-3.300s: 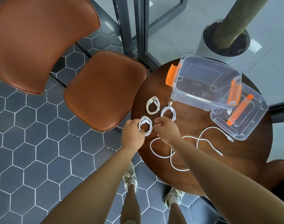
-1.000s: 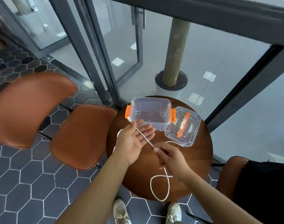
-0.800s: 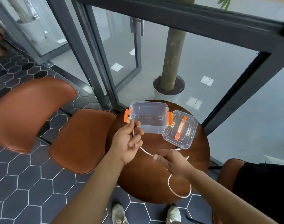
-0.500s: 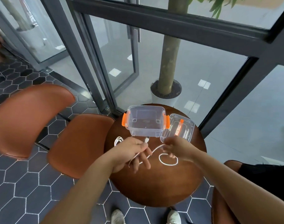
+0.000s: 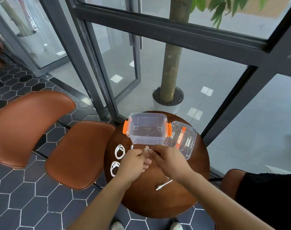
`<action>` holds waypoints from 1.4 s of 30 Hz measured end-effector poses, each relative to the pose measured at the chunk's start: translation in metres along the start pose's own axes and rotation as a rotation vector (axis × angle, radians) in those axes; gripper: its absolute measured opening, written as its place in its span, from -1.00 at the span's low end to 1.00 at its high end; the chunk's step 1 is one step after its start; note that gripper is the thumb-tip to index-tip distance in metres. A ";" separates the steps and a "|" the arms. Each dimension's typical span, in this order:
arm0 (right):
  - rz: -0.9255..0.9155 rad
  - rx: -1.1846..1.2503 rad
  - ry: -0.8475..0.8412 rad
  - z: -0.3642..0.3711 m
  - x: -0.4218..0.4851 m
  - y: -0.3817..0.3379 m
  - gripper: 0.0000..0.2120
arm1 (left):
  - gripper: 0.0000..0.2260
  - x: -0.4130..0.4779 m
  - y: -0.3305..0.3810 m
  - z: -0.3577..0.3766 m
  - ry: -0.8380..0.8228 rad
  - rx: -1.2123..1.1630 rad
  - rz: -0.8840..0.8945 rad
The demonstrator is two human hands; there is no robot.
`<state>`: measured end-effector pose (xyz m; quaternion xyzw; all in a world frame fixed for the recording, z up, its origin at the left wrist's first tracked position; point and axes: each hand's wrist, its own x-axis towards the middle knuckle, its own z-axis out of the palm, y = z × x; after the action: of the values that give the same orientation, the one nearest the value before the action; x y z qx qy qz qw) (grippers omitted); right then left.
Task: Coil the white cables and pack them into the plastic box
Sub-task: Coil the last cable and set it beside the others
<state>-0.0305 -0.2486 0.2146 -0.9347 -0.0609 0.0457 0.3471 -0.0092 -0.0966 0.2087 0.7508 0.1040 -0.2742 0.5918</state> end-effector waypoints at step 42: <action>0.360 0.227 0.132 0.026 0.020 0.023 -0.75 | -0.66 0.000 0.028 -0.026 -0.031 -0.933 0.181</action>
<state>-0.0120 -0.2462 0.1791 -0.8865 0.1351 0.0521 0.4395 0.0120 -0.0794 0.2359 0.4068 0.1413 -0.1569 0.8888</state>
